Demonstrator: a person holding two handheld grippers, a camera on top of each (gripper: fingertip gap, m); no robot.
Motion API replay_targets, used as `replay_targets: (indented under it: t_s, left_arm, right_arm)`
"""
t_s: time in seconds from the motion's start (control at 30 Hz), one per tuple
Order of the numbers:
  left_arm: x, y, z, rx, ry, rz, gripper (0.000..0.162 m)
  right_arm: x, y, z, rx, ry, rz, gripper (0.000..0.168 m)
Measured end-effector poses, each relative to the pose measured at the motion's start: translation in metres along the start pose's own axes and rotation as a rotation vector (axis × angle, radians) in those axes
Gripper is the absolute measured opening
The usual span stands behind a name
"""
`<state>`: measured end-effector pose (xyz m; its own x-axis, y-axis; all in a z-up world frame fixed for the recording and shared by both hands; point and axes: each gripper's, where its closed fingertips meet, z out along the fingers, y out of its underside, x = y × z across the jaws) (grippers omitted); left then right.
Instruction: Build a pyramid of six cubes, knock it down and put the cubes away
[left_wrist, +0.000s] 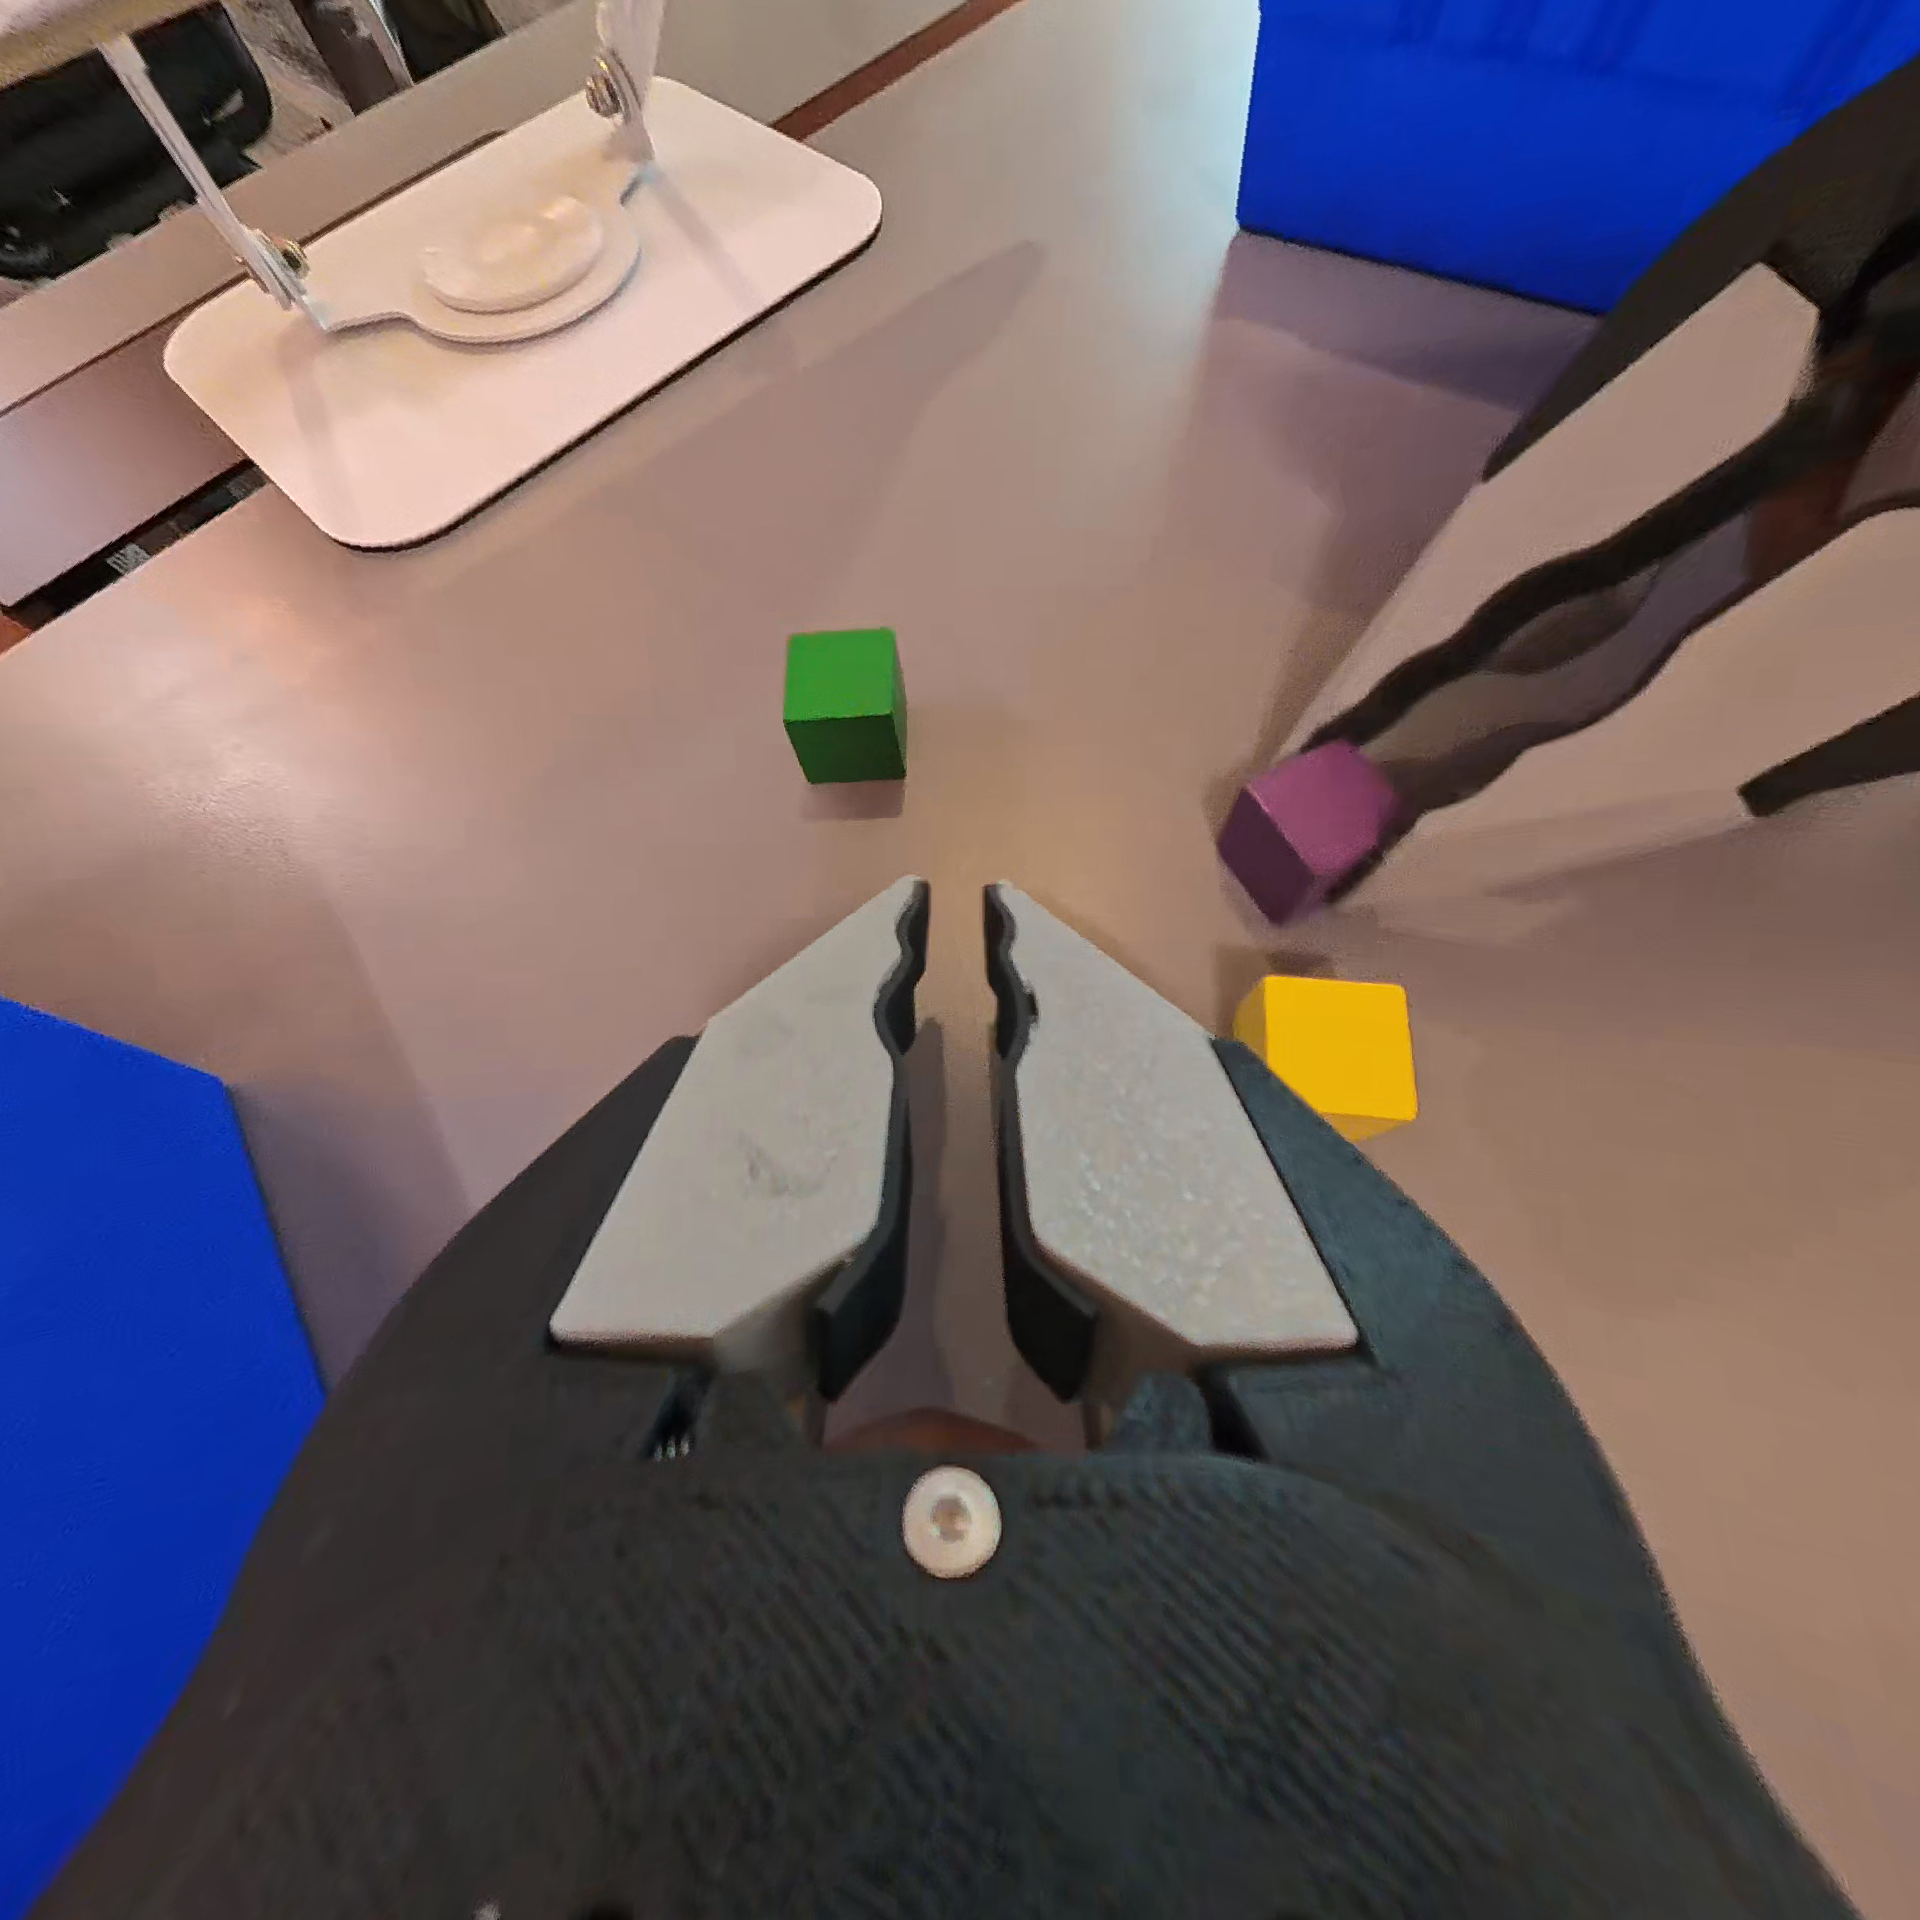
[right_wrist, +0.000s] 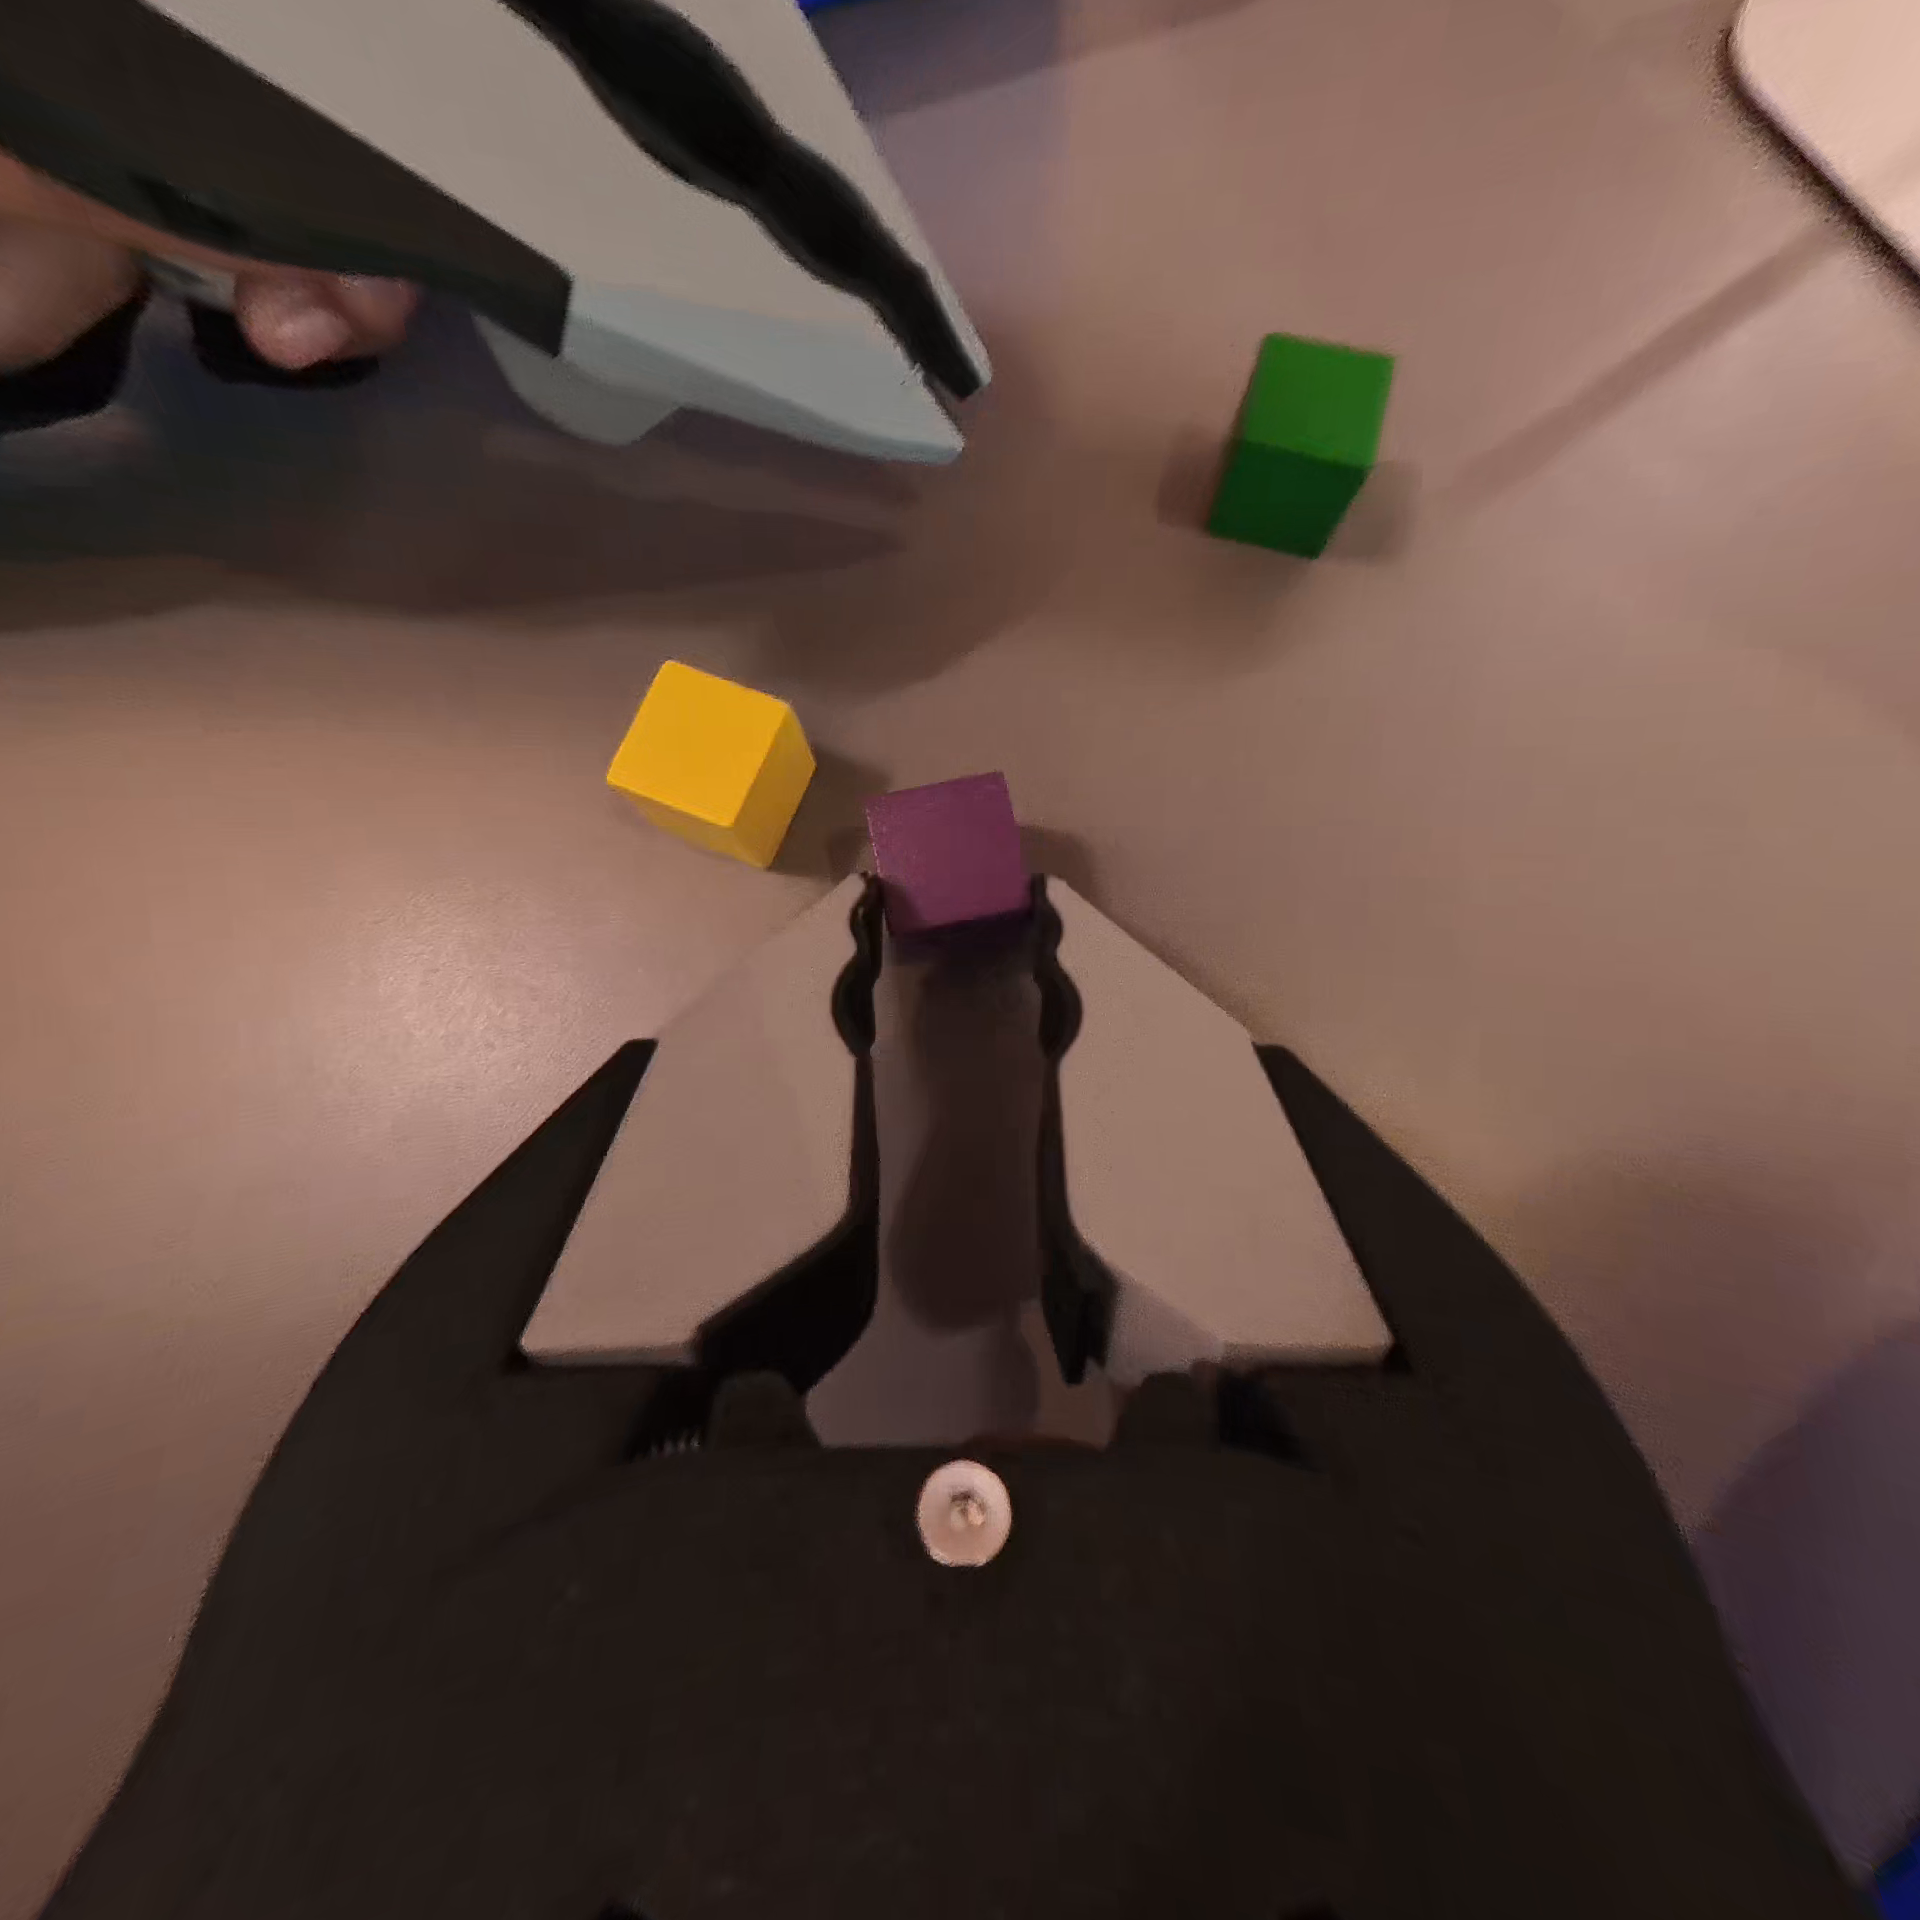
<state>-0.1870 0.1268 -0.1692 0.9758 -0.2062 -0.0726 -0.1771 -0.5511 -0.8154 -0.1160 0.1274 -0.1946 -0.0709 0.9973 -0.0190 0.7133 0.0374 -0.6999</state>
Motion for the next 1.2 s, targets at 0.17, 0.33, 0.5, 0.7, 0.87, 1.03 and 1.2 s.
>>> replay_targets:
  t_s: [0.17,0.33,0.5,0.7,0.87,1.03,1.2]
  left_arm:
    - [0.003,-0.011,-0.007,0.047,-0.024,0.013,0.013]
    - [0.009,-0.011,-0.007,0.041,-0.019,0.039,0.013]
    - [0.012,-0.01,-0.005,0.03,-0.018,0.05,0.013]
    - [0.007,-0.008,-0.005,0.028,-0.033,0.048,0.013]
    - [-0.005,-0.005,-0.004,0.026,-0.075,0.029,0.013]
    - [-0.015,-0.001,-0.005,0.02,-0.093,-0.012,0.016]
    - [-0.025,-0.003,-0.009,0.041,-0.108,-0.057,0.021]
  right_arm:
    - [0.007,-0.042,-0.055,0.21,0.167,-0.017,0.025]
    - [0.056,-0.064,-0.185,0.387,0.613,-0.049,0.025]
    - [0.126,-0.018,-0.27,0.275,0.878,0.067,0.025]
    - [0.159,0.056,-0.238,0.034,0.797,0.242,0.047]
    - [0.107,0.011,-0.222,0.2,0.659,0.163,0.044]
    - [-0.008,-0.034,-0.125,0.239,0.25,0.008,0.059]
    - [-0.05,-0.028,-0.027,0.094,0.148,-0.07,0.058]
